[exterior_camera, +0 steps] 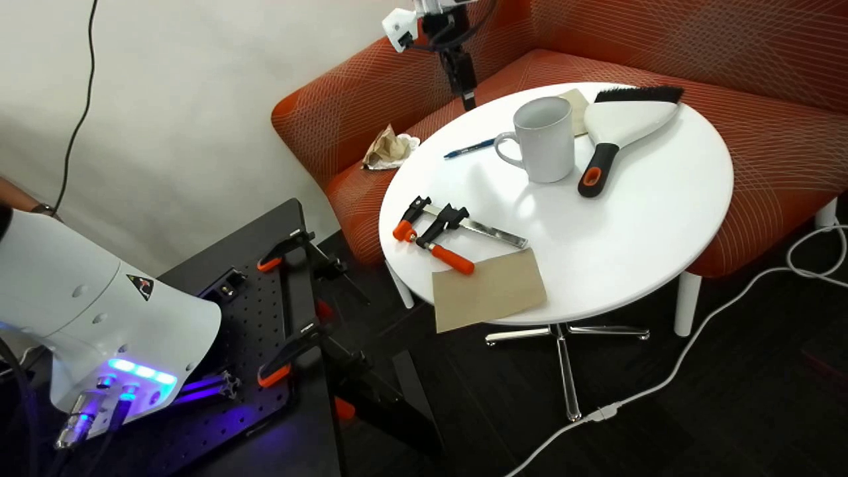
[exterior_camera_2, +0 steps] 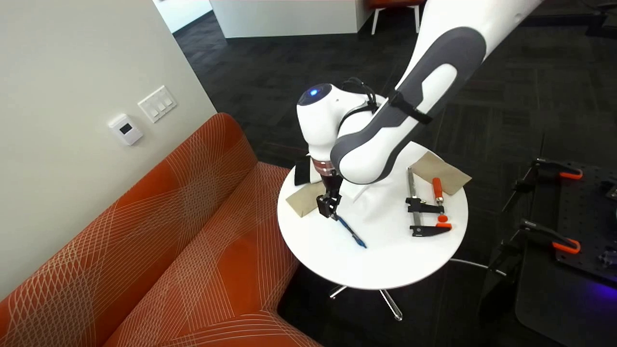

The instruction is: Place the pen inside the mug

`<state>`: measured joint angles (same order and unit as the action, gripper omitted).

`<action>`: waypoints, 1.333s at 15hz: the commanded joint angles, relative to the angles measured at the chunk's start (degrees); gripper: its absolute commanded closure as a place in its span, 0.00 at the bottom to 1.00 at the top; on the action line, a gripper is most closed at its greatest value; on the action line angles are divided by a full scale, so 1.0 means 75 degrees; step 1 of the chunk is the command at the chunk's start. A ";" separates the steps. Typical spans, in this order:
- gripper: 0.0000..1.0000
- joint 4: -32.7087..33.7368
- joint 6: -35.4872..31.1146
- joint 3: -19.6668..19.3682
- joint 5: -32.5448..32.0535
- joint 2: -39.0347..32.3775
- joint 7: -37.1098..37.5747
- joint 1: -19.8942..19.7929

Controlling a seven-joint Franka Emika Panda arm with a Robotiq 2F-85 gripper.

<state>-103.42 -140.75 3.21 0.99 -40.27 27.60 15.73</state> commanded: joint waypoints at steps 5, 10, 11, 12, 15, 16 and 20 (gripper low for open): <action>0.00 0.0180 -0.1609 -0.0211 0.0733 -0.1105 0.0169 0.0119; 0.00 0.0376 -0.1878 -0.0507 0.0780 -0.1466 0.0347 0.0370; 0.00 0.0418 -0.1881 -0.0542 0.0785 -0.1509 0.0408 0.0397; 0.00 0.0468 -0.1859 -0.0587 0.0777 -0.1550 0.0429 0.0431; 0.00 0.0631 -0.1751 -0.0678 0.0766 -0.1667 0.0520 0.0503; 0.00 0.0679 -0.1732 -0.0692 0.0766 -0.1702 0.0512 0.0509; 0.26 0.0872 -0.1586 -0.0743 0.0749 -0.1851 0.0487 0.0540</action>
<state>-99.00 -154.12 -1.30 5.88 -53.03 29.78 18.65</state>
